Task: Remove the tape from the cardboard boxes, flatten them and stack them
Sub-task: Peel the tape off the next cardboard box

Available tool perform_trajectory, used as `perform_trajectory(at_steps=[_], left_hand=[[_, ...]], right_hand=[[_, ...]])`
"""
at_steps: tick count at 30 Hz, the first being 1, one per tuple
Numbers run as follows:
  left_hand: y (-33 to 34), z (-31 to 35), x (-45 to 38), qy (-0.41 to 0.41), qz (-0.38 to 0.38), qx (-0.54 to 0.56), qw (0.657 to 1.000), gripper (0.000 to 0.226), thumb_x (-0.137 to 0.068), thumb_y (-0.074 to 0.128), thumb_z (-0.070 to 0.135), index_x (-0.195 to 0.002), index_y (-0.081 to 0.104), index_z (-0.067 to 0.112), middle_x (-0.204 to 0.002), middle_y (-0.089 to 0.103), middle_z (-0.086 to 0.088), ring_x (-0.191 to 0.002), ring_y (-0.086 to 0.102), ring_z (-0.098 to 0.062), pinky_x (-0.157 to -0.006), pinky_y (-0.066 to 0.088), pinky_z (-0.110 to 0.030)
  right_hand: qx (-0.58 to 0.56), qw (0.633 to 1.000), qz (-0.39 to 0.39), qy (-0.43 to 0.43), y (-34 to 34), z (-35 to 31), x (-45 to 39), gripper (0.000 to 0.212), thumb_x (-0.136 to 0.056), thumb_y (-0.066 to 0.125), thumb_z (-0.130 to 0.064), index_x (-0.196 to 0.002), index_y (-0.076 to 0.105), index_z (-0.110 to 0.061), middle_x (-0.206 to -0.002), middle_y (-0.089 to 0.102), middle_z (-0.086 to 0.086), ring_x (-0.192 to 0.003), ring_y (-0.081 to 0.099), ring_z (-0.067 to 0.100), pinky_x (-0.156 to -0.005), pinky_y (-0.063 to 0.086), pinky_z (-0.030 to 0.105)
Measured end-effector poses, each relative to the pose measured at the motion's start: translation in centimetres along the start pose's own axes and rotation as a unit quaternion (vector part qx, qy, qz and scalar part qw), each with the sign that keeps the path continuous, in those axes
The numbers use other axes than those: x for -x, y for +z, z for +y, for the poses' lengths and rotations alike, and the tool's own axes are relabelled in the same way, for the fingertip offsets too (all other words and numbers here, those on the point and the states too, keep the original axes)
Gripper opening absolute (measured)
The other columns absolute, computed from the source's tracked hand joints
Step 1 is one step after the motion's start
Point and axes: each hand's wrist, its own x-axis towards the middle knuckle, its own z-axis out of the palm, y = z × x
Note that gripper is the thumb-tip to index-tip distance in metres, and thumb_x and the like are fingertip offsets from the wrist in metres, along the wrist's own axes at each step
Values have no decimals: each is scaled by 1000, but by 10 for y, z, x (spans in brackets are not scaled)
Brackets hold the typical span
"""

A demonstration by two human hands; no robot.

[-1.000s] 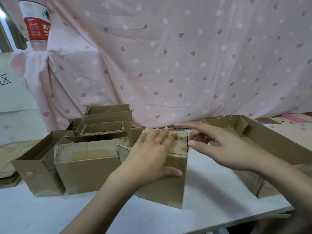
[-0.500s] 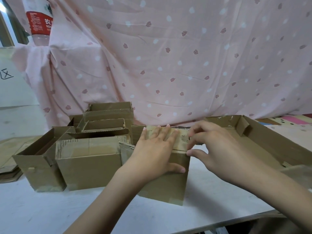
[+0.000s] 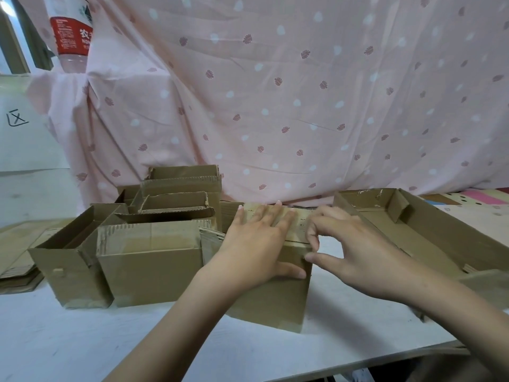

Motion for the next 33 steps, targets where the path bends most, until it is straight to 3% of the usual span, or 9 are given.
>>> perform_trajectory(at_steps=[5, 8, 10, 18, 22, 24, 27, 29, 33], left_hand=[[1, -1, -2, 1, -1, -3, 1000, 110, -77, 55, 78, -158, 0, 27, -167, 0, -1, -153, 0, -23, -121, 6, -55], [0, -1, -3, 0, -8, -7, 1000, 110, -78, 54, 78, -158, -2, 27, -167, -2, -1, -153, -1, -23, -121, 6, -54], [-1, -1, -3, 1, -9, -5, 1000, 110, -78, 54, 78, -158, -2, 27, -167, -2, -1, -153, 0, -23, -122, 6, -54], [0, -5, -4, 6, -4, 4, 1000, 111, -76, 56, 79, -158, -2, 30, -167, -1, 1, -153, 1, -20, -123, 6, -51], [2, -6, -1, 19, 4, 9, 1000, 110, -76, 54, 80, -158, -2, 33, -167, -3, 4, -153, -1, -18, -123, 3, -49], [3, -5, 1, 29, 16, 16, 999, 111, -73, 53, 83, -158, 2, 34, -167, -1, 6, -153, 0, -16, -123, 3, -48], [4, -5, 1, 26, 31, 20, 999, 113, -69, 48, 90, -158, 5, 34, -166, 3, 8, -153, 2, -13, -124, 4, -48], [6, -4, 3, 12, 44, 16, 999, 112, -69, 45, 91, -158, 6, 35, -166, 4, 9, -153, 4, -13, -124, 4, -46], [8, 0, 3, -5, 63, 15, 998, 106, -72, 46, 88, -157, 9, 36, -166, 5, 11, -152, 6, -12, -124, 5, -43]], right_hand=[[-13, 998, 58, -26, 6, 12, 3, 32, -86, 75, -24, -112, 63, -38, -93, 55, -18, -97, 52, 5, -88, 40, 23], [10, 992, 108, -61, 10, 17, 4, 8, -83, 76, -27, -90, 72, -30, -93, 55, -22, -95, 49, -4, -85, 37, 25], [15, 989, 124, -81, 12, 20, 5, 11, -83, 80, -17, -81, 71, -25, -94, 53, -20, -93, 50, 2, -82, 36, 24], [-62, 998, 1, -17, -7, 29, 15, 18, -91, 71, -24, -83, 64, -38, -109, 43, -13, -103, 51, 15, -90, 40, 23], [-137, 988, -42, 59, -13, 39, 23, 8, -93, 63, -29, -87, 58, -27, -106, 42, -12, -100, 48, 10, -88, 36, 16], [-175, 981, -39, 80, -9, 39, 22, 19, -92, 65, -29, -83, 54, -17, -97, 44, -9, -90, 48, 10, -84, 41, 20], [-197, 976, 26, 89, 0, 34, 13, 38, -89, 73, -21, -67, 42, -16, -81, 47, 0, -72, 47, 10, -71, 41, 19], [-250, 959, 83, 106, 2, 34, 6, 47, -86, 76, -6, -64, 35, -14, -73, 53, 12, -69, 53, 16, -70, 43, 31], [-286, 945, 88, 134, -5, 36, 2, 39, -83, 71, 10, -67, 42, -11, -78, 69, 6, -79, 72, 20, -77, 52, 43]])
